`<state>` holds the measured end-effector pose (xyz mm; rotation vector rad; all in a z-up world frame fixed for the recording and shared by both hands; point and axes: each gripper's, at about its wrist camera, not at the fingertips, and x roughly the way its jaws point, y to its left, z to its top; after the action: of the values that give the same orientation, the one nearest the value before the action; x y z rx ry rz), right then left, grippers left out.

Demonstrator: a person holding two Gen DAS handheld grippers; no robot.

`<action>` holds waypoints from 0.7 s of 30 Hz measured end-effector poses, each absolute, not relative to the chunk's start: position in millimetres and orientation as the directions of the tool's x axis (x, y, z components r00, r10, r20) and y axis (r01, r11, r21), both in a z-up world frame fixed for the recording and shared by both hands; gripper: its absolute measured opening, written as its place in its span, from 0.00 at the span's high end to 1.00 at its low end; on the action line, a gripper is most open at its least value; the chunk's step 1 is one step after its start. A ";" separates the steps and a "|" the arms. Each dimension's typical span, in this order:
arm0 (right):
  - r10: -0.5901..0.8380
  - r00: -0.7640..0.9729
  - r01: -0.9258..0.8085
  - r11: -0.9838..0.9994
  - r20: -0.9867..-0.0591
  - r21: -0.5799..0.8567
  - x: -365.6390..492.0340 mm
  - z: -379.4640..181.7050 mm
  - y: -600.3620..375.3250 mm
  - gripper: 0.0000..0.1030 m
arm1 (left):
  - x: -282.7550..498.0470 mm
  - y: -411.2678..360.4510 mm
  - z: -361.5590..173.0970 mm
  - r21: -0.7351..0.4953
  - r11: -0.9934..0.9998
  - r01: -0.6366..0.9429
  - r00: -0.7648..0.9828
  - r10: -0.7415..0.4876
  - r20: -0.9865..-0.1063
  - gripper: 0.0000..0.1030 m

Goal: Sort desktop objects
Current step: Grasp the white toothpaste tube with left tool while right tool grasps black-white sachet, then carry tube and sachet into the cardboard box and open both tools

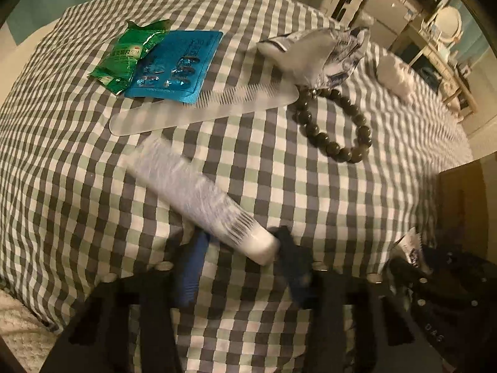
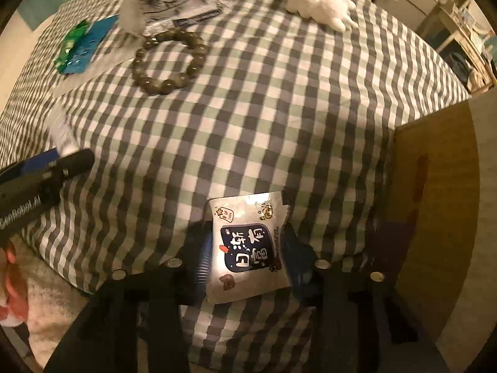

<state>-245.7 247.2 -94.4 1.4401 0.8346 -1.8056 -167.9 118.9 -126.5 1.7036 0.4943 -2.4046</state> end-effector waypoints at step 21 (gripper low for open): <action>-0.298 -0.175 0.809 -0.587 -0.938 0.036 -229.8 -20.5 286.1 0.65 | -164.6 161.1 -57.6 -0.175 -0.982 0.077 -0.604 0.094 -0.792 0.73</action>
<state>-229.8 286.1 -20.4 1.3187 0.6300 -1.8520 -164.6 161.1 -57.6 1.4024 0.3024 -2.8051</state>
